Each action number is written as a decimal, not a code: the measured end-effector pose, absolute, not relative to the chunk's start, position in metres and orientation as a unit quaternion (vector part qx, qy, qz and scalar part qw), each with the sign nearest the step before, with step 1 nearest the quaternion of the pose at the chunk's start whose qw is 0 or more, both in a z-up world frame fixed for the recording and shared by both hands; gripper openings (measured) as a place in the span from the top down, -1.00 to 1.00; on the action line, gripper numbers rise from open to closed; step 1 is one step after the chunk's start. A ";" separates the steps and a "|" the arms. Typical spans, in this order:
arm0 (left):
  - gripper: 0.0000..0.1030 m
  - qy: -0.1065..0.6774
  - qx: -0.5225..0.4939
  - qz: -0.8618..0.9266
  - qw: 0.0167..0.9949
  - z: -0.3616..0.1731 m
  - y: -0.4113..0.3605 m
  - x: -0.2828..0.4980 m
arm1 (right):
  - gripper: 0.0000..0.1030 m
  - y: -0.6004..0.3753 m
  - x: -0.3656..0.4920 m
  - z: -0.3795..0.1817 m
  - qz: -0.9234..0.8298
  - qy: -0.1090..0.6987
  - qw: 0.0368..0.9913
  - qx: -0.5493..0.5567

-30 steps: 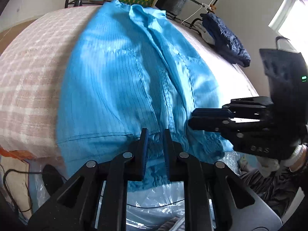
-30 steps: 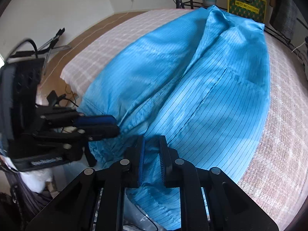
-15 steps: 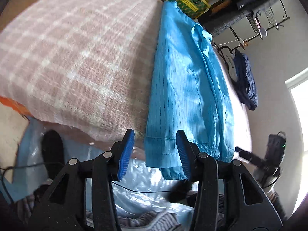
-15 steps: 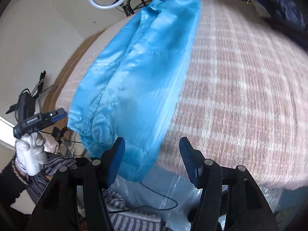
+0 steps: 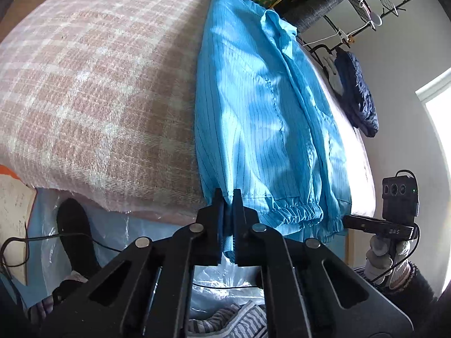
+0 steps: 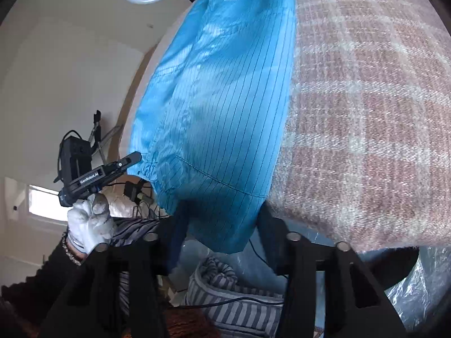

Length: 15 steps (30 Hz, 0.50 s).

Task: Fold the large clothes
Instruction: 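Grasp the folded shirt's hem edge with both grippers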

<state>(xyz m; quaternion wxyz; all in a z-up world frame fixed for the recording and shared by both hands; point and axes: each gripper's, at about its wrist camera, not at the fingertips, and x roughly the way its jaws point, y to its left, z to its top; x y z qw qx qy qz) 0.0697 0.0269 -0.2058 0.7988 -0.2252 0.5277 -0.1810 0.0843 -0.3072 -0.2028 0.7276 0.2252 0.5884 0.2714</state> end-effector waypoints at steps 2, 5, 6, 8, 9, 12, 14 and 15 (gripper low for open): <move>0.99 0.519 -0.232 -0.181 0.802 -0.199 0.031 0.065 | 0.86 -0.301 0.086 -0.203 0.271 0.591 0.728 0.218; 0.99 0.503 -0.229 -0.187 0.812 -0.188 0.037 0.059 | 0.91 -0.297 0.081 -0.186 0.300 0.561 0.735 0.236; 0.99 0.504 -0.222 -0.185 0.814 -0.190 0.037 0.059 | 0.91 -0.293 0.082 -0.180 0.308 0.553 0.739 0.231; 0.99 0.517 -0.226 -0.187 0.804 -0.199 0.036 0.063 | 0.91 -0.288 0.082 -0.177 0.307 0.552 0.748 0.203; 0.99 0.525 -0.233 -0.187 0.797 -0.203 0.037 0.064 | 0.91 -0.286 0.083 -0.181 0.299 0.561 0.749 0.189; 0.82 0.533 -0.236 -0.191 0.790 -0.204 0.041 0.069 | 0.85 -0.279 0.082 -0.190 0.287 0.575 0.750 0.158; 0.44 0.531 -0.238 -0.189 0.791 -0.202 0.044 0.072 | 0.78 -0.279 0.081 -0.187 0.295 0.573 0.750 0.150; 0.25 0.530 -0.245 -0.187 0.790 -0.201 0.048 0.074 | 0.67 -0.276 0.080 -0.183 0.297 0.574 0.748 0.151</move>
